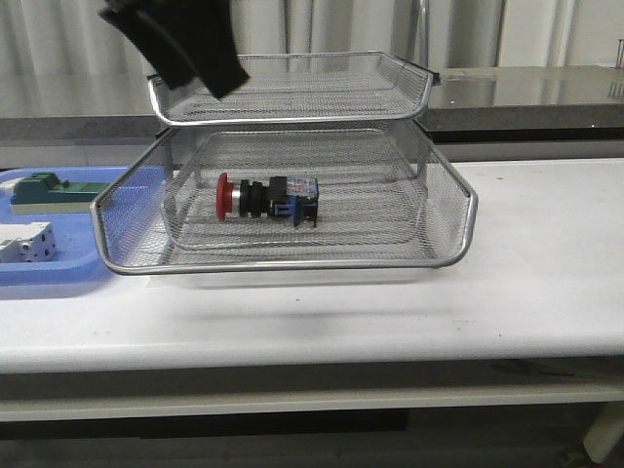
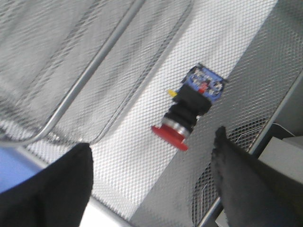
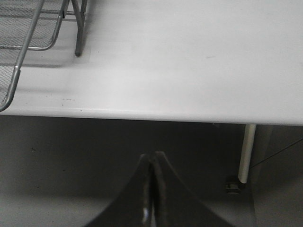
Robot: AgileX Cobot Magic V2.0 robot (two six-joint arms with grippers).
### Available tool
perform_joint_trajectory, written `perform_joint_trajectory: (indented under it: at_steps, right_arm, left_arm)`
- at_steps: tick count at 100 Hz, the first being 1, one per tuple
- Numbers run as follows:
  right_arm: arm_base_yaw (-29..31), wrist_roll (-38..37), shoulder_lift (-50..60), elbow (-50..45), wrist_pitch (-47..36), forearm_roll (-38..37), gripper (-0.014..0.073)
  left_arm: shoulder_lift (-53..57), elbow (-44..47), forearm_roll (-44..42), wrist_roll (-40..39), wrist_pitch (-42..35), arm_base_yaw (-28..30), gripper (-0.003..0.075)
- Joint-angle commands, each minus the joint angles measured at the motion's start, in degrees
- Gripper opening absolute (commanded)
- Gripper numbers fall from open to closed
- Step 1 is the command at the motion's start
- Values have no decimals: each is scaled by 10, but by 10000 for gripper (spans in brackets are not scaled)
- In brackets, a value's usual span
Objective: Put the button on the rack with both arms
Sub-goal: 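Raise the left gripper away from the rack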
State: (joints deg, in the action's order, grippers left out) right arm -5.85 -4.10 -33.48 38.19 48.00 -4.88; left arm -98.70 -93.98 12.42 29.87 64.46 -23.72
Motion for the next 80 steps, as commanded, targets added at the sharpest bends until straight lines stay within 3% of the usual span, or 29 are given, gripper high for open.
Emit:
perform_joint_trajectory:
  at_steps: [1,34,80]
  right_arm:
    - [2,-1,-1,18,-39,-10,-68]
    - [2,-1,-1,18,-39,-10,-68]
    - [2,-1,-1,18,-39,-10,-68]
  left_arm:
    - [55,-8,14,-26,8,37,506]
    - [202,132,22,-65,-77,169,505]
    - [515,467,18,-122,-379,180,505]
